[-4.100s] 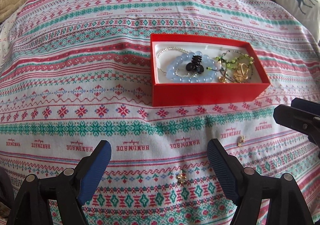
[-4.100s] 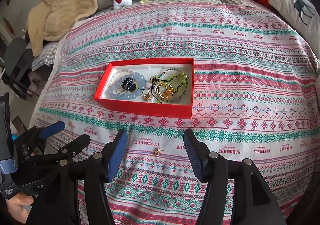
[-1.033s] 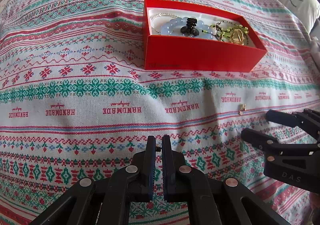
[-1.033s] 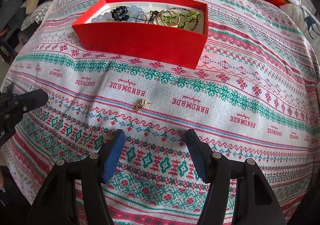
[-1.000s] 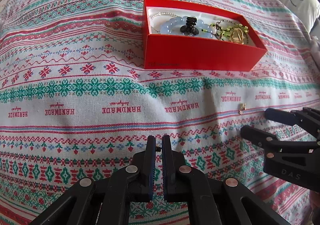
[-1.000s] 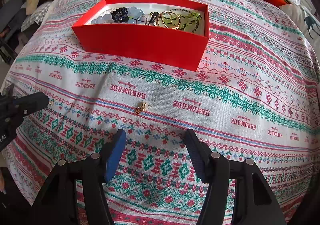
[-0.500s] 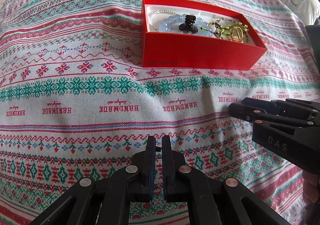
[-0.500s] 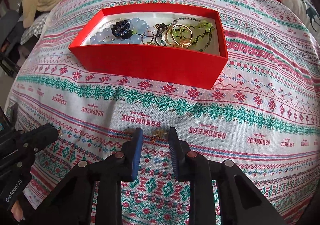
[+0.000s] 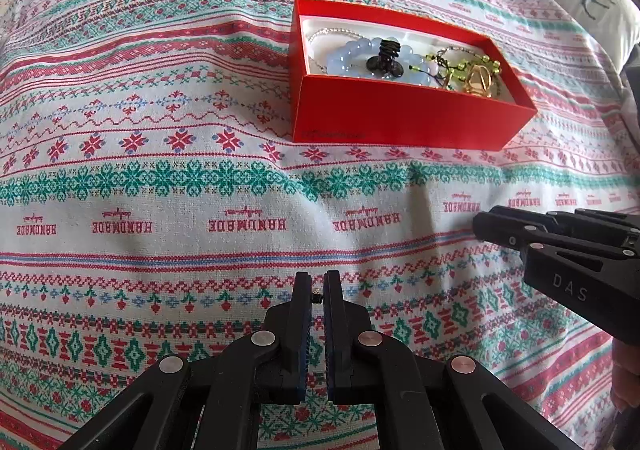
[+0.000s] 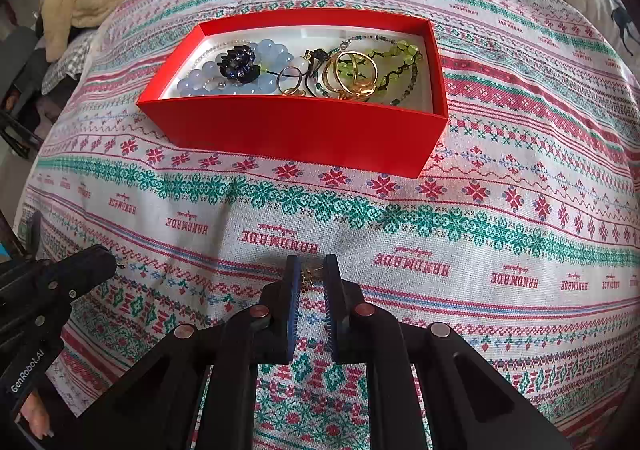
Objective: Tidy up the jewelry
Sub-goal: 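Grasp the other small gold stud with the right tool while the left holds its earring, then carry both earrings into the red box and open both tools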
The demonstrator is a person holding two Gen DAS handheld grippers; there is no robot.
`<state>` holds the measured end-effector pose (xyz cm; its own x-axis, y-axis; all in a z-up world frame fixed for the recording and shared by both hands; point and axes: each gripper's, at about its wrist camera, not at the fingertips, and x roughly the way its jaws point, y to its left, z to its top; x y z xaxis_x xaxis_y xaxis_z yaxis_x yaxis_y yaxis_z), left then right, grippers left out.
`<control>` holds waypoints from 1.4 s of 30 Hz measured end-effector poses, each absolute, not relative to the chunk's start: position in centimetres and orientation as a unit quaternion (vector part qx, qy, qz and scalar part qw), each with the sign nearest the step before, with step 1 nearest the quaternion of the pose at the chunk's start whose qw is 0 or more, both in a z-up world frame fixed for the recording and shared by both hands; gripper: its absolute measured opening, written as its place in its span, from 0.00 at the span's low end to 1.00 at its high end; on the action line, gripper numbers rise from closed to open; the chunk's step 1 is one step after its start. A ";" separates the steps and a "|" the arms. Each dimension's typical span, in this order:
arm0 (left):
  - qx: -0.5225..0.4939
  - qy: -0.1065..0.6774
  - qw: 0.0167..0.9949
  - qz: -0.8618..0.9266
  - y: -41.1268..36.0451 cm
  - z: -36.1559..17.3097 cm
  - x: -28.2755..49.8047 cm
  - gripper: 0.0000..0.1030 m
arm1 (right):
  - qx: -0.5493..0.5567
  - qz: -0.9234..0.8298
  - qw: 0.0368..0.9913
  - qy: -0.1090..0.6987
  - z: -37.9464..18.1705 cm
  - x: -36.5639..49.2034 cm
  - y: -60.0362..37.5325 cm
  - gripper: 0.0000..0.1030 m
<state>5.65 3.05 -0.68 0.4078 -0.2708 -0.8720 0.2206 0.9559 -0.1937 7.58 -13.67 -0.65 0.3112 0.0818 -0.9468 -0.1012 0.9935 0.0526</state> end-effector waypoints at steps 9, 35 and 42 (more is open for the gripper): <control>-0.024 0.513 0.845 -0.150 3.0 0.7 5.3 0.01 | 0.017 0.068 0.812 0.579 1.8 5.8 -14.8 0.12; -0.036 0.502 0.856 -0.120 -0.8 3.4 15.8 0.01 | 0.144 0.054 0.835 0.528 7.1 10.4 -21.9 0.12; -0.027 0.502 0.858 -0.107 -1.4 2.2 18.2 0.01 | 0.157 0.057 0.833 0.527 6.4 11.6 -22.1 0.12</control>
<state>18.17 -1.41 2.24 0.4726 -0.2114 -0.8556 0.1564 0.9755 -0.1546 11.63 -22.09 6.45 0.4373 0.2598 -0.8610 0.0706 0.9445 0.3209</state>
